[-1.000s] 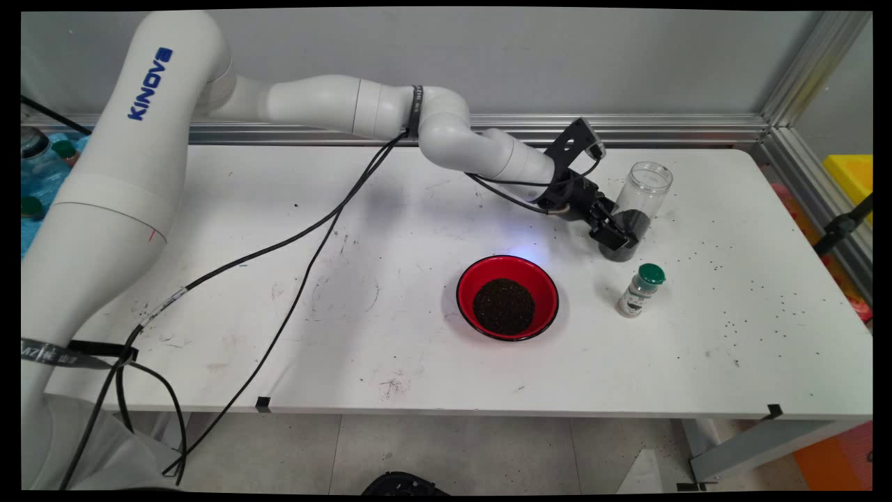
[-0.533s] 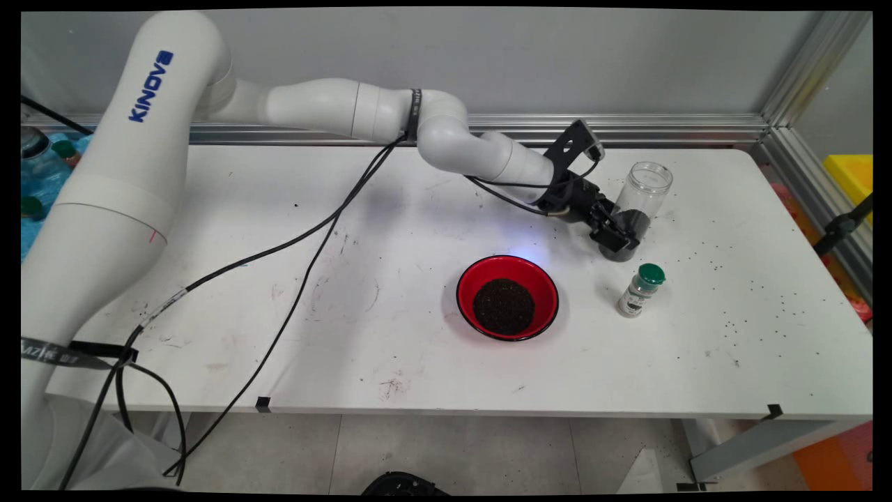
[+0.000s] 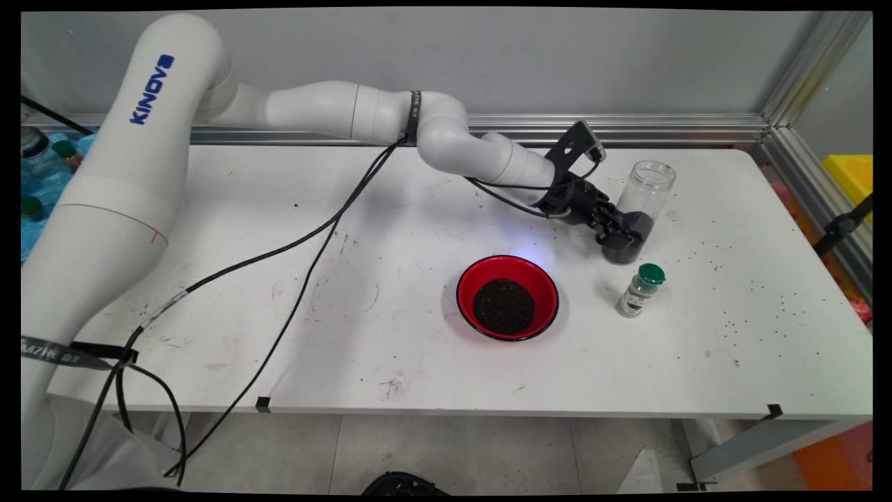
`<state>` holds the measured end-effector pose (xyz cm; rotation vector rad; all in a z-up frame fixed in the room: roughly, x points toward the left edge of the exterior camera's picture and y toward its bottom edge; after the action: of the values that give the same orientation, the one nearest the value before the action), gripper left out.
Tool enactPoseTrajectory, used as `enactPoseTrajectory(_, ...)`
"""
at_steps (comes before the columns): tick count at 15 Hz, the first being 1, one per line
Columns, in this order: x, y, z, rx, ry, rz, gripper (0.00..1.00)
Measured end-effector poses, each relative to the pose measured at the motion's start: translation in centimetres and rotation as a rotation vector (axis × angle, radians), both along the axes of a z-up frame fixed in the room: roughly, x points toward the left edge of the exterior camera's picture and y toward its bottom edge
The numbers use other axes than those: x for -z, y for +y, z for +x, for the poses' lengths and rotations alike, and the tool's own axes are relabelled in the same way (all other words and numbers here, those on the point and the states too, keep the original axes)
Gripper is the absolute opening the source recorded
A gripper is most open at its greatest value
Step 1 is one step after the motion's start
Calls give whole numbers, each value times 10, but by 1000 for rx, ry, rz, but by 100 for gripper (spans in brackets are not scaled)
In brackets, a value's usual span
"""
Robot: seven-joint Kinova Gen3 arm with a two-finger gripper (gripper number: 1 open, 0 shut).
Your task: Pour the black seasoning powder in the red bowl
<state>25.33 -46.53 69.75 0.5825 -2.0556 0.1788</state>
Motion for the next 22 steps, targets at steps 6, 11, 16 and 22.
enactPoseTrajectory(6, 0, 3, 1, 10, -4, 4, 0)
enactPoseTrajectory(11, -9, 3, 2, 17, -3, -15, 0)
enactPoseTrajectory(16, -28, 4, 5, 23, 0, -49, 0)
enactPoseTrajectory(22, -58, 9, 12, 26, -1, -96, 0)
